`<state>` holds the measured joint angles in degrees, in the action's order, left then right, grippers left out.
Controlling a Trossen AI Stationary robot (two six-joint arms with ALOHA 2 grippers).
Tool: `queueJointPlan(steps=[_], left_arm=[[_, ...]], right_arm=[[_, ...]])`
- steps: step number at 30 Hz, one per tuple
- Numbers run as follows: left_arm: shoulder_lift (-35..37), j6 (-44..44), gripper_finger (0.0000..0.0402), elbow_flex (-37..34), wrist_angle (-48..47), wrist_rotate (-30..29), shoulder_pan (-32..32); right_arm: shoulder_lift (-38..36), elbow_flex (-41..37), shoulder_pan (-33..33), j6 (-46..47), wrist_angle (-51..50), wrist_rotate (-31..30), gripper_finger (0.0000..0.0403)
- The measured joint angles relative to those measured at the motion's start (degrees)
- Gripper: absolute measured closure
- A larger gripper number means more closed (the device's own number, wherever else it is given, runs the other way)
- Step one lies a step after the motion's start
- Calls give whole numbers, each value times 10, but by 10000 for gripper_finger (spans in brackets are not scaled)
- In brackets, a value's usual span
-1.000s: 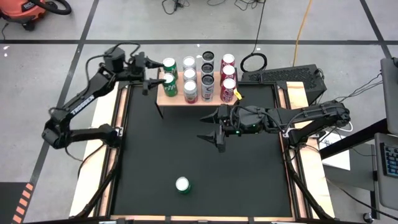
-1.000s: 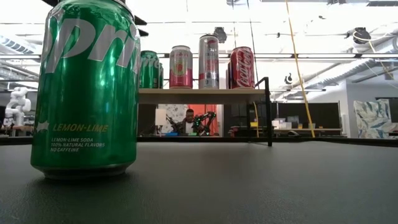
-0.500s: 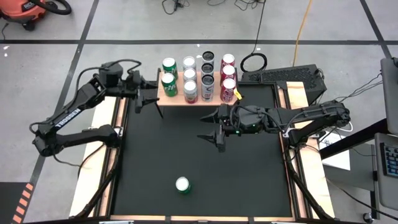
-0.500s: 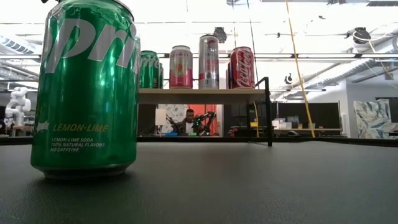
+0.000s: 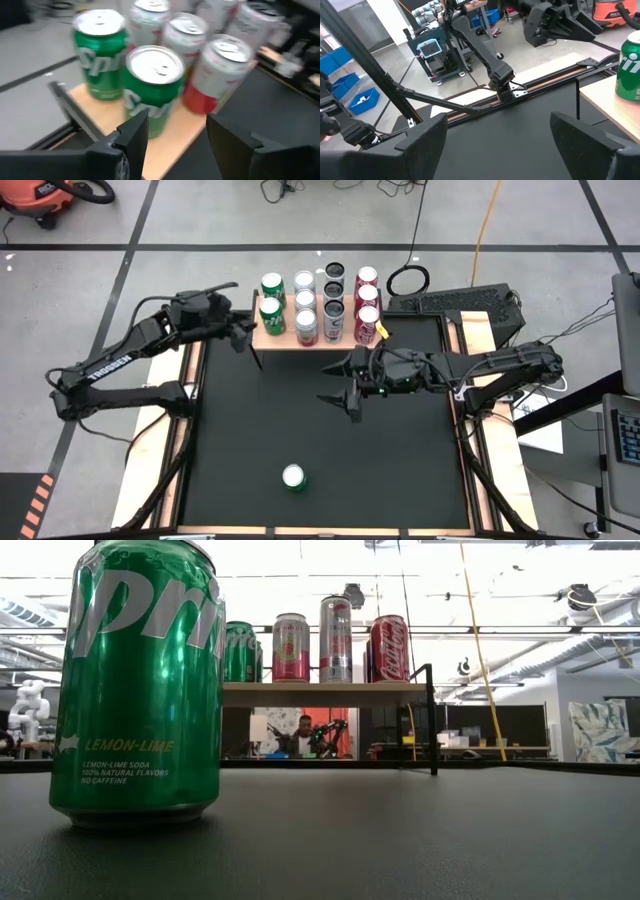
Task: Place canned beverage on shelf
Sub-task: Put the top green soda can aligned with the other green soda can on the shelf
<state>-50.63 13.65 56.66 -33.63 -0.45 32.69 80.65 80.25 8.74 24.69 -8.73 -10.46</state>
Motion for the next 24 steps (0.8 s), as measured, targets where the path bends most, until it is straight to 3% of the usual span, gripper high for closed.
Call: queueJointPlan(steps=[3,16,24], left_arm=[[-10,13,206,0,1,-74,-33],[-110,73,206,-1,1,-287,-140],[-140,164,206,-1,2,-319,-171]], right_arm=[[0,0,-1,0,-2,0,71],[-7,0,-2,-4,-43,1,71],[-47,0,-5,-1,-84,0,71]])
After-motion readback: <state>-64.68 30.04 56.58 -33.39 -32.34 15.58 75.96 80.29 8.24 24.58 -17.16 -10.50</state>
